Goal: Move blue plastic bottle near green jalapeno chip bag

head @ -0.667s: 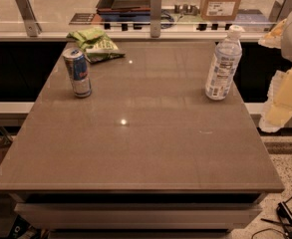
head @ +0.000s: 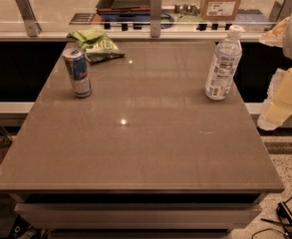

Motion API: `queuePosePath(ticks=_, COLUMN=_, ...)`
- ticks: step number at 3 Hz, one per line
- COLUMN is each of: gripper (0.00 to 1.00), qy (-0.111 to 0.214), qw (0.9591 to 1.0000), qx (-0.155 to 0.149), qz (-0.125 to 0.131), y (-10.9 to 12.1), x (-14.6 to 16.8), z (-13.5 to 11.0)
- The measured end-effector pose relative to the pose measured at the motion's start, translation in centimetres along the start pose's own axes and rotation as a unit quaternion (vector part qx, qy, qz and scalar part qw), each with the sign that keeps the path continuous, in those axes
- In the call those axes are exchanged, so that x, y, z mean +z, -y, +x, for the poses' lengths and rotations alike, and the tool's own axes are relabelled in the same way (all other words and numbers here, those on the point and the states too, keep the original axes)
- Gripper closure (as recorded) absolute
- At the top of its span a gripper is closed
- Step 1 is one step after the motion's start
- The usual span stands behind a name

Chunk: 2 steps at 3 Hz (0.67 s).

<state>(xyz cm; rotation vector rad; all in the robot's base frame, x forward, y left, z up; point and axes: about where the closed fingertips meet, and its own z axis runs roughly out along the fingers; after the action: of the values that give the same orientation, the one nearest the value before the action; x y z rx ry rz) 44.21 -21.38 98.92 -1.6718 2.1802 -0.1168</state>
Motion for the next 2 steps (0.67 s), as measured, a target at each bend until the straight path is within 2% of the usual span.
queuePosePath(ticks=1, gripper=0.00, qy=0.046, qw=0.9985, qx=0.023, qz=0.018, y=1.7, x=0.5, z=0.0)
queuePosePath(ticks=2, gripper=0.00, qy=0.105, qw=0.9912, qx=0.066, qz=0.046, y=4.5, x=1.3, z=0.3)
